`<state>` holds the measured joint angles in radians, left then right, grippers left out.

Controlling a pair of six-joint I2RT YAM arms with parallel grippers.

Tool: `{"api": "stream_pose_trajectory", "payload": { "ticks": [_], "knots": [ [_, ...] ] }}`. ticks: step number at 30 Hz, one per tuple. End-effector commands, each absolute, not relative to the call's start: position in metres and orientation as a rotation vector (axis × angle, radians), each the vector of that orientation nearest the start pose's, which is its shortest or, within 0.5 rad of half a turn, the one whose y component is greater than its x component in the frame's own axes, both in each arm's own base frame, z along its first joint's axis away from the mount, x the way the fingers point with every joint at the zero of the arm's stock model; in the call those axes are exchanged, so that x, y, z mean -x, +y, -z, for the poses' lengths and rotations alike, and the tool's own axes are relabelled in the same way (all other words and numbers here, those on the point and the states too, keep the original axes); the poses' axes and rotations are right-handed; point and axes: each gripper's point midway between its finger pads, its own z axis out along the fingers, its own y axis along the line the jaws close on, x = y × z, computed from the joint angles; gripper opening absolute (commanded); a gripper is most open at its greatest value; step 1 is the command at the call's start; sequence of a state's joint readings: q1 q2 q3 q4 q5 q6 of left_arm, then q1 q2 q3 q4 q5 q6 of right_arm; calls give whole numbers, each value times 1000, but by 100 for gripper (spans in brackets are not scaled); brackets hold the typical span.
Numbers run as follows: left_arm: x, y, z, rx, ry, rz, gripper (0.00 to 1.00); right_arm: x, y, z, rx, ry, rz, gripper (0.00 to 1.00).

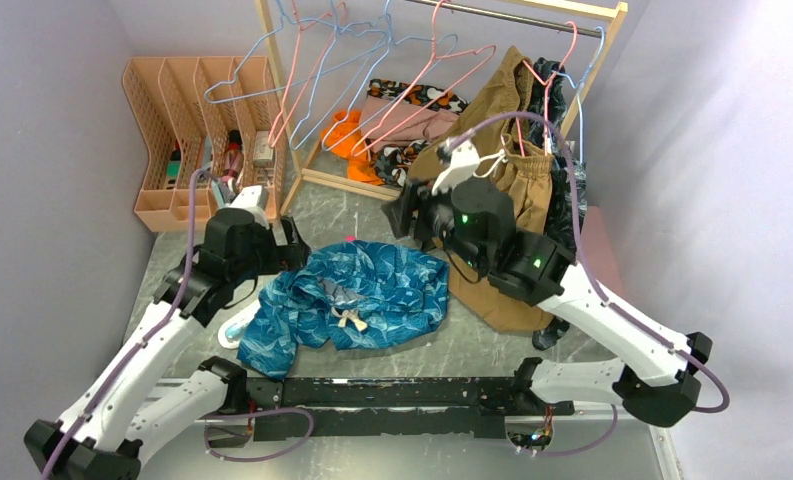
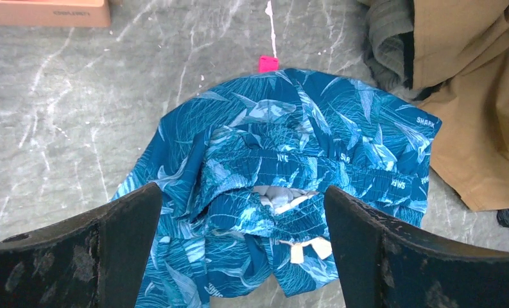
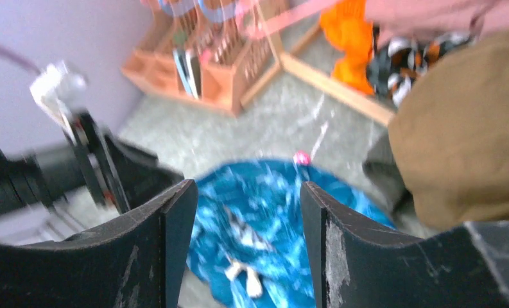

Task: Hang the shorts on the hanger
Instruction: Pick up the hanger from the clothesline.

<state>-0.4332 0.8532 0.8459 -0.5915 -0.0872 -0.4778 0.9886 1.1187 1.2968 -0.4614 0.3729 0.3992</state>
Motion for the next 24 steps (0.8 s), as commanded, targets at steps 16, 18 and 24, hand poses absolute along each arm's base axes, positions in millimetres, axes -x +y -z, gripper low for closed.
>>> {"api": "stream_pose_trajectory", "payload": {
  "ticks": [16, 18, 24],
  "knots": [
    [-249, -86, -207, 165, 1982, 322, 97, -382, 276, -427, -267, 1576, -645, 63],
    [-248, -87, -206, 162, 1982, 332, 97, -390, 277, -422, -286, 1582, -630, 63],
    [-246, -91, -210, 136, 1974, 359, 96, -410, 291, -421, -278, 1566, -644, 59]
  ]
}}
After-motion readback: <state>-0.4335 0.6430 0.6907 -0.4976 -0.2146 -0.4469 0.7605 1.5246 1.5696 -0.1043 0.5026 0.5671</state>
